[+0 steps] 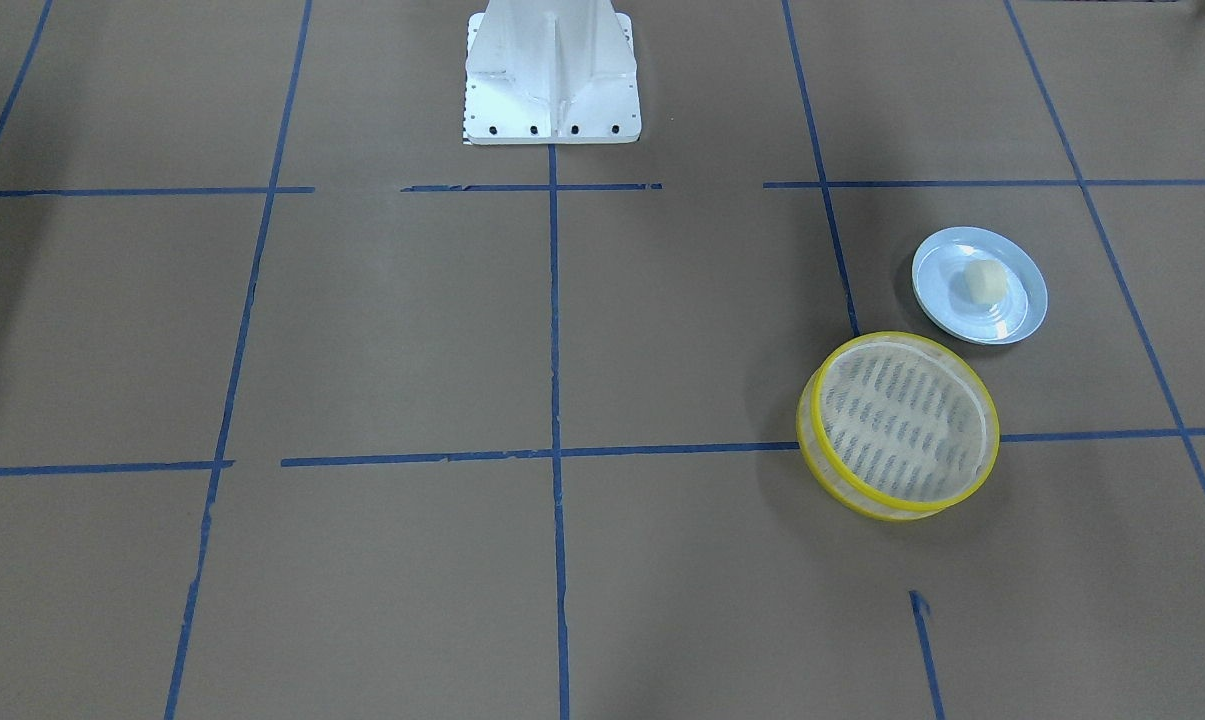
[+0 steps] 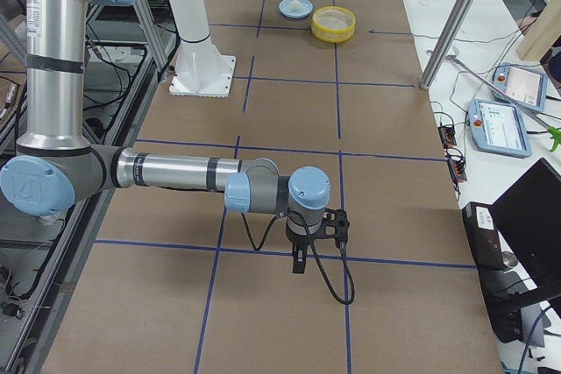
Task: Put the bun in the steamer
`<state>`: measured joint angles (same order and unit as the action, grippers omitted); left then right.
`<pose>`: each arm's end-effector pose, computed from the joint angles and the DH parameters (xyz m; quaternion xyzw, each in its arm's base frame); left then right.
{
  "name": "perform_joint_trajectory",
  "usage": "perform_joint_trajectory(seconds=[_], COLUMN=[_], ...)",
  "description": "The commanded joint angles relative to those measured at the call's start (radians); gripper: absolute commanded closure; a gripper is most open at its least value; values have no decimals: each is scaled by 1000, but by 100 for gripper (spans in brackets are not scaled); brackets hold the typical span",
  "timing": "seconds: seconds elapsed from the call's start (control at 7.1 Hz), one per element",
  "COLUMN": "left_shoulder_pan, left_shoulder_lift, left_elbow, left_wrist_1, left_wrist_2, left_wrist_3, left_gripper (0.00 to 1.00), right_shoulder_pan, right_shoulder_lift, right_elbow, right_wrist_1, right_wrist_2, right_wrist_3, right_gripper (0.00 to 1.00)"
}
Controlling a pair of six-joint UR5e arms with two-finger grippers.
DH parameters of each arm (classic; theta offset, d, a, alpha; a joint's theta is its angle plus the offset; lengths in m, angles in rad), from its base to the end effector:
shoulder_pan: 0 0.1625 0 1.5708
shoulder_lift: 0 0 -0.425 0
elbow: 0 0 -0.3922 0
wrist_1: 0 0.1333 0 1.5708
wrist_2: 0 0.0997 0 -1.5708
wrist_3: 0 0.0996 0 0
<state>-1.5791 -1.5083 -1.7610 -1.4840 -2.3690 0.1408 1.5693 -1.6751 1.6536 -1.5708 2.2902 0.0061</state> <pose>-0.0658 -0.4644 0.6021 0.0477 0.3860 0.0689 0.9187 0.0670 -0.4460 0.6707 -0.0114 -0.3519 0.0059 0.9359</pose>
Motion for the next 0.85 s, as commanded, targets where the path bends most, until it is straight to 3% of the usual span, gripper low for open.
perform_joint_trajectory(seconds=[0.0, 0.14, 0.28, 0.7], left_shoulder_pan=[11, 22, 118, 391], left_shoulder_lift=[-3, -4, -6, -7], left_elbow=[3, 0, -3, 5], left_wrist_1=[-77, -85, -128, -431], left_wrist_2=[-6, -16, -36, -27], left_wrist_3=[-4, -82, -201, -716], left_gripper=[0, 0, 0, 0], right_shoulder_pan=[0, 0, 0, 0], right_shoulder_lift=[0, 0, 0, 0], right_elbow=[0, 0, 0, 0], right_wrist_1=[0, 0, 0, 0], right_wrist_2=[0, 0, 0, 0], right_wrist_3=[0, 0, 0, 0], right_gripper=[0, 0, 0, 0])
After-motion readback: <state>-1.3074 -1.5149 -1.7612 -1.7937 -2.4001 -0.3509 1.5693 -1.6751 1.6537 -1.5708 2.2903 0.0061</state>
